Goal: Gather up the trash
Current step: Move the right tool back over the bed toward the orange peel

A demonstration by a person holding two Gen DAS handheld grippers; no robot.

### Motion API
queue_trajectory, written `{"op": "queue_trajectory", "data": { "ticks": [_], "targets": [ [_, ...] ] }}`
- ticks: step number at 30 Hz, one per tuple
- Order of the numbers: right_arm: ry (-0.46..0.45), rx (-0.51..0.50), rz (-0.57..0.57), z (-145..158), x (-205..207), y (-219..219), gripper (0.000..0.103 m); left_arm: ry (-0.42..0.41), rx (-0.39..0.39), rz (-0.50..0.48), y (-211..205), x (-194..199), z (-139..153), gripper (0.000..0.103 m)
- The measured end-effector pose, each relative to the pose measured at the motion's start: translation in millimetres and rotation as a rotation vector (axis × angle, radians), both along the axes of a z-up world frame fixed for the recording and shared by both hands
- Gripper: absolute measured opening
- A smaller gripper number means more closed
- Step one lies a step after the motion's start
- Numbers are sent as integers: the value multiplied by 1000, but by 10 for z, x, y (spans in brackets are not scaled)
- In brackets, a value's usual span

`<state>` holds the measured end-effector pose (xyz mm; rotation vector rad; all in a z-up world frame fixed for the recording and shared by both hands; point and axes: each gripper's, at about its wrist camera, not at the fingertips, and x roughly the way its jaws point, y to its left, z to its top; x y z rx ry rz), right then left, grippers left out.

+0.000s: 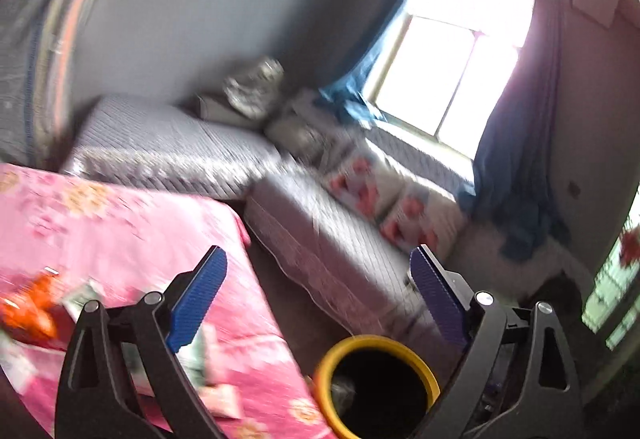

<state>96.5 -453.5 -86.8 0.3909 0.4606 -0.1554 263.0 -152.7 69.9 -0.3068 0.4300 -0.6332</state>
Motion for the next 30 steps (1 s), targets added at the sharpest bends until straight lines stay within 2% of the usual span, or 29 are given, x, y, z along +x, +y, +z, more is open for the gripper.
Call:
{"op": "queue_trajectory", "data": {
  "ticks": [4, 10, 14, 16, 20, 22, 25, 30],
  "targets": [
    [-7, -44, 136, 111, 275, 491, 67, -34, -17, 109, 828, -12, 271, 90],
    [18, -133, 413, 138, 726, 1515, 67, -93, 6, 386, 2054, -190, 430, 92],
    [70, -235, 611, -4, 975, 2369, 67, -65, -2, 553, 2866, -359, 240, 93],
    [105, -286, 666, -121, 1077, 2688, 67, -48, -8, 614, 3144, -443, 92, 93],
    [188, -356, 757, -414, 1291, 3181, 66, 39, 49, 725, 3524, -541, -450, 93],
    [215, -392, 777, -522, 1418, 3373, 66, 106, 83, 712, 3563, -504, -755, 93],
    [243, -458, 798, -634, 1572, 3590, 66, 265, 125, 624, 3460, -300, -1293, 93],
    [315, -511, 813, -842, 1899, 3768, 66, 428, 156, 486, 3294, -13, -1816, 93]
  ]
}}
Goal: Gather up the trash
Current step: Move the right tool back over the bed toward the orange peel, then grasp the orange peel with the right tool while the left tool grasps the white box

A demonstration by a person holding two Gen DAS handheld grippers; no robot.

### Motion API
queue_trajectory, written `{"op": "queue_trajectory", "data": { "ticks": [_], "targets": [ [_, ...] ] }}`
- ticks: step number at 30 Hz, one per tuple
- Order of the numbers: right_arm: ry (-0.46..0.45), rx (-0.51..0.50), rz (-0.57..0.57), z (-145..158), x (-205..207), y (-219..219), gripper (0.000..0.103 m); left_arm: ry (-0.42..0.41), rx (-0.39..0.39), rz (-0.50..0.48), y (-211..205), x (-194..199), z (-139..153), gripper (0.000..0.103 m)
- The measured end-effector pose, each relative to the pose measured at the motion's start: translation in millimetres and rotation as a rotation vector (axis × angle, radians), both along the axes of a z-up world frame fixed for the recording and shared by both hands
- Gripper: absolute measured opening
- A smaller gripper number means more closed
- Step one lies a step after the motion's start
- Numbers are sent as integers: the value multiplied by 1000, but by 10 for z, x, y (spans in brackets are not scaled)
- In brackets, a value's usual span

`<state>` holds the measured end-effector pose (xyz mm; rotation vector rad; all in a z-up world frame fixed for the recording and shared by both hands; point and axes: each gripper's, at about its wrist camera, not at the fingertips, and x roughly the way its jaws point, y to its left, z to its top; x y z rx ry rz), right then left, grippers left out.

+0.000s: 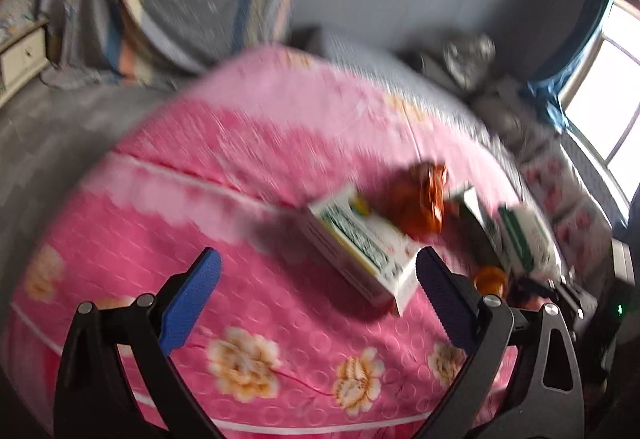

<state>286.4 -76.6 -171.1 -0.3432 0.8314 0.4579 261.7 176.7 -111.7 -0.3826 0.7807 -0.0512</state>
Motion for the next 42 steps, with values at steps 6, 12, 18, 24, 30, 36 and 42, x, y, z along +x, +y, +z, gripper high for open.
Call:
{"op": "queue_trajectory", "data": {
  "ticks": [6, 12, 18, 24, 30, 36, 42],
  "targets": [
    [71, -13, -5, -234, 232, 79, 62, 53, 14, -70, -218, 84, -179, 93],
    [70, 30, -6, -248, 240, 34, 52, 96, 44, -82, -354, 177, -260, 93],
    [61, 105, 0, -164, 137, -70, 48, 133, 84, -64, -487, 348, -296, 93],
    [62, 222, 19, 20, 11, -207, 48, 193, 112, -29, -593, 636, -360, 93],
    [58, 289, 40, 140, -100, -309, 49, 261, 147, 26, -668, 907, -482, 95],
    [66, 327, 42, 197, -177, -418, 49, 298, 187, 68, -700, 1004, -536, 94],
    [50, 339, 31, 298, -276, -463, 49, 278, 195, 95, -678, 1022, -496, 56]
  ]
}}
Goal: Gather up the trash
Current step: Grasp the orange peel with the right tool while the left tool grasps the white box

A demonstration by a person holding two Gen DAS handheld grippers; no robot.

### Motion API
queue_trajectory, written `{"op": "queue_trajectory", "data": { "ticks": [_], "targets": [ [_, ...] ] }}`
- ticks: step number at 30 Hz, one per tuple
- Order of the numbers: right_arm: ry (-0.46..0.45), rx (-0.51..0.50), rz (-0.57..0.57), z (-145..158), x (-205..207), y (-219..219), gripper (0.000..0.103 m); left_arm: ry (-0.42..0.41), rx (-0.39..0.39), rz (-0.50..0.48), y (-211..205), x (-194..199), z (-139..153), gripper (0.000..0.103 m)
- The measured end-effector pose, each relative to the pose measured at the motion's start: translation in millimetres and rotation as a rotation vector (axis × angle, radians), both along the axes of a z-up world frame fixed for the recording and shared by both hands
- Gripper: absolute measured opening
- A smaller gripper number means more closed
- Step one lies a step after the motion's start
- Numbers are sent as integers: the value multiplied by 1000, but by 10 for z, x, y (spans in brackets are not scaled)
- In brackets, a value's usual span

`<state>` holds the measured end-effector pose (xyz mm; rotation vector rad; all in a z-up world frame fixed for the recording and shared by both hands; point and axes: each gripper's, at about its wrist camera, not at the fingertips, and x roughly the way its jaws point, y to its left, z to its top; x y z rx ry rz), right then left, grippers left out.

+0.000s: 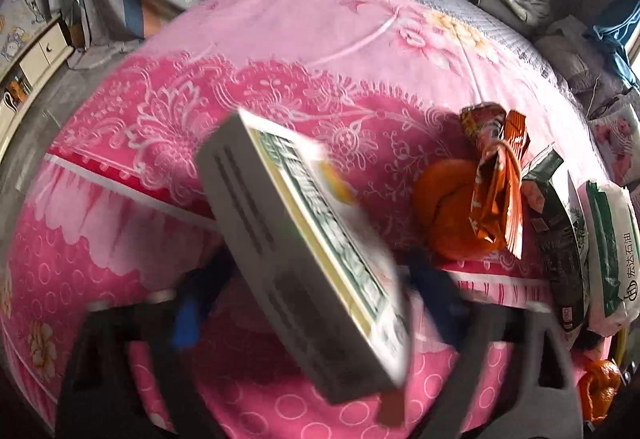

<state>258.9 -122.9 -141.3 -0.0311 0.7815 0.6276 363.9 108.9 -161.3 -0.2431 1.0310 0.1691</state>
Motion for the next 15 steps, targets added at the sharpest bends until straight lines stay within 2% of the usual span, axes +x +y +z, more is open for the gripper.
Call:
{"op": "queue_trajectory", "data": {
  "ticks": [2, 3, 8, 12, 15],
  "targets": [
    [-8, 0, -1, 34, -56, -5, 49, -11, -17, 6, 53, -41, 19, 33],
    [-11, 1, -2, 54, -80, -7, 49, -14, -41, 9, 86, -59, 27, 30],
    [-28, 4, -8, 157, -191, -18, 49, -51, -87, 19, 176, -257, 145, 26],
    [-26, 20, 0, 224, -297, -68, 49, -114, -102, 5, 193, -569, 357, 26],
    [-15, 49, 6, 275, -384, -153, 49, -190, -103, -34, 125, -889, 579, 26]
  ]
}}
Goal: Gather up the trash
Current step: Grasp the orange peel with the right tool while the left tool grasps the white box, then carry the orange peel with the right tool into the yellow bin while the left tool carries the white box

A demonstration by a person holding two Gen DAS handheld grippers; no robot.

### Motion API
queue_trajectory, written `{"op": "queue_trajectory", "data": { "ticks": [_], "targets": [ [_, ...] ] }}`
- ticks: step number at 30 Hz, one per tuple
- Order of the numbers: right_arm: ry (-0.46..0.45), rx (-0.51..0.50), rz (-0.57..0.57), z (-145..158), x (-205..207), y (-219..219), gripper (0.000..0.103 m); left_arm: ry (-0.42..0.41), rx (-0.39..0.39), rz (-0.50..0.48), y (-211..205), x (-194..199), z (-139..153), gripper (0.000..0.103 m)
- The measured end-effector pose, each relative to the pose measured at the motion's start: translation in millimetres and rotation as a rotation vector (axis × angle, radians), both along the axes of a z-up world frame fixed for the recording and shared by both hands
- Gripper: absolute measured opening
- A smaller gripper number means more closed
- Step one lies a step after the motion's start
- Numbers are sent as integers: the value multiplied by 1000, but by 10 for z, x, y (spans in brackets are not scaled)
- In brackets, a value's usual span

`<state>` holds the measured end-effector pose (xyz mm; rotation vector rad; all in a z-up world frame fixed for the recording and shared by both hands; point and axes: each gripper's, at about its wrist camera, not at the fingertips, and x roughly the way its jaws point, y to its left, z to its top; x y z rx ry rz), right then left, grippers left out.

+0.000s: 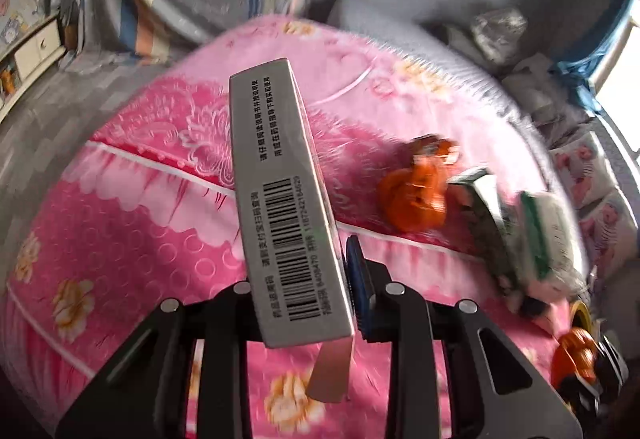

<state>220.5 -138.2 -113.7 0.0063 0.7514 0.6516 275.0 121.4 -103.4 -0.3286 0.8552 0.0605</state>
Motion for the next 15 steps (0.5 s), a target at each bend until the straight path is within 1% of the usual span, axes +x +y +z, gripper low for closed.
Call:
{"op": "queue_trajectory", "data": {
  "ticks": [5, 9, 11, 15],
  "targets": [
    [35, 90, 11, 101, -117, -218, 49, -123, 69, -85, -345, -447, 403, 26],
    [-4, 130, -22, 274, -279, -487, 49, -238, 136, -173, -780, -739, 739, 26],
    [-29, 153, -50, 361, -368, -660, 49, -286, 158, -214, -977, -812, 846, 26],
    [-113, 184, -147, 573, -592, -1100, 49, -364, 174, -306, -1385, -959, 1029, 26]
  ]
}}
